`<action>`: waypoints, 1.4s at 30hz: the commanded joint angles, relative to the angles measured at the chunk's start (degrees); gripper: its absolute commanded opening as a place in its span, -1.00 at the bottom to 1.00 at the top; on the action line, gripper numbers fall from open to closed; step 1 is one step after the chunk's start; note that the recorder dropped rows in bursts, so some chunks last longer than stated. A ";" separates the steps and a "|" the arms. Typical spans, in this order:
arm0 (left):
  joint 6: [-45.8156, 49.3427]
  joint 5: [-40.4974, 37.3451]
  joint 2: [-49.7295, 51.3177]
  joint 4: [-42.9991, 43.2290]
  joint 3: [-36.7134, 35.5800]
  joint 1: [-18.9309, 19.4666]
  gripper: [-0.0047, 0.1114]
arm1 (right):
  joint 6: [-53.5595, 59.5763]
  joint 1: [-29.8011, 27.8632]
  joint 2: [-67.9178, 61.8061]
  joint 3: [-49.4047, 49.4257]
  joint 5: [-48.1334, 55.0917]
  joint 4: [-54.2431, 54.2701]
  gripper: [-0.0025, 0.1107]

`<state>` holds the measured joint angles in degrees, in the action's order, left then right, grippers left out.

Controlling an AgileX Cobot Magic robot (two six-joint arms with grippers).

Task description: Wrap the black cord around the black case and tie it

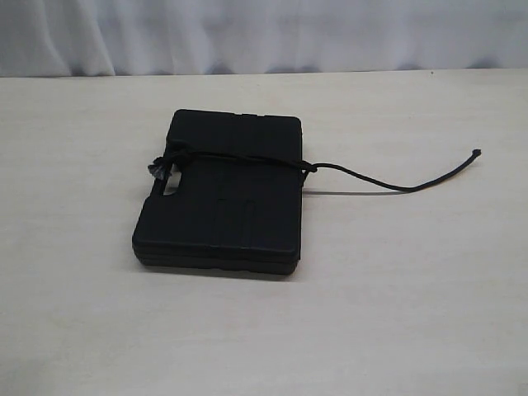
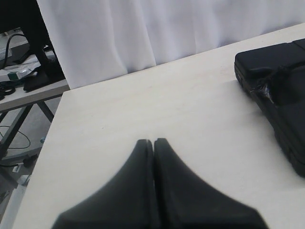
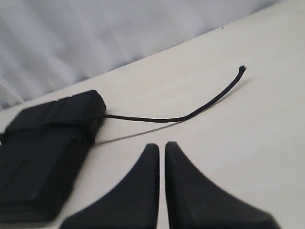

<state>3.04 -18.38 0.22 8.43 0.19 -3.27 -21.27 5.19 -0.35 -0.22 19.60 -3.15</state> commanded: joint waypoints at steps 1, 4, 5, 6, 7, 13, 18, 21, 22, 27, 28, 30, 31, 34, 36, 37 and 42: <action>-0.31 0.23 -0.22 -0.49 -0.19 0.23 -0.92 | 19.61 -0.38 0.35 0.22 0.17 -0.01 -0.89; -0.31 0.23 -0.22 -0.49 -0.19 0.23 -0.92 | 29.72 -0.38 0.35 0.22 0.30 0.39 -0.89; -0.31 0.23 -0.22 -0.49 -0.19 0.23 -0.92 | 32.13 -0.38 0.35 0.22 0.30 0.58 -0.89; -0.31 0.23 -0.22 -0.49 -0.19 0.23 -0.92 | 32.78 -0.38 0.35 0.22 0.30 0.58 -0.89; -0.31 0.23 -0.22 -0.49 -0.19 0.23 -0.92 | 32.53 -0.38 0.35 0.22 0.30 0.84 -0.89; -0.31 0.23 -0.22 -0.49 -0.19 0.23 -0.92 | 27.42 -0.38 0.35 0.22 0.39 0.96 -0.89; -0.31 0.23 -0.22 -0.49 -0.19 0.23 -0.92 | 27.42 -0.38 0.35 0.22 0.39 0.96 -0.89; -0.31 0.23 -0.22 -0.49 -0.19 0.23 -0.92 | 27.42 -0.38 0.35 0.22 0.39 0.96 -0.89; -0.31 0.23 -0.22 -0.49 -0.19 0.23 -0.92 | 27.42 -0.38 0.35 0.22 0.39 0.96 -0.89; -0.31 0.23 -0.22 -0.49 -0.19 0.23 -0.92 | 27.42 -0.38 0.35 0.22 0.39 2.75 -0.89; -0.31 0.23 -0.22 -0.49 -0.19 0.23 -0.92 | 27.42 -0.38 0.35 0.22 0.39 2.75 -0.89; -0.31 0.38 -0.22 -0.49 -0.19 0.23 -0.92 | 27.42 -0.38 0.35 0.22 0.39 2.75 -0.89; -0.31 0.38 -0.22 -0.49 -0.19 0.23 -0.92 | 27.42 -0.38 0.35 0.22 0.39 2.75 -0.89; -0.31 0.47 -0.22 -0.13 -0.19 0.23 -0.92 | 26.43 -0.38 0.35 0.22 0.39 2.75 -0.89; -0.31 0.47 -0.22 -0.13 -0.19 0.23 -0.92 | 24.43 -0.38 0.35 0.22 0.28 2.75 -0.89; -0.31 0.47 -0.22 -0.13 -0.19 0.23 -0.92 | 24.43 -0.38 0.35 0.22 0.28 2.75 -0.89; -0.31 0.47 -0.22 -0.13 -0.19 0.23 -0.92 | 24.43 -0.38 0.35 0.22 0.28 2.06 -0.89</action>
<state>3.04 -18.38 0.22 8.43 0.19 -3.27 3.47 5.19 -0.35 -0.22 20.04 -0.64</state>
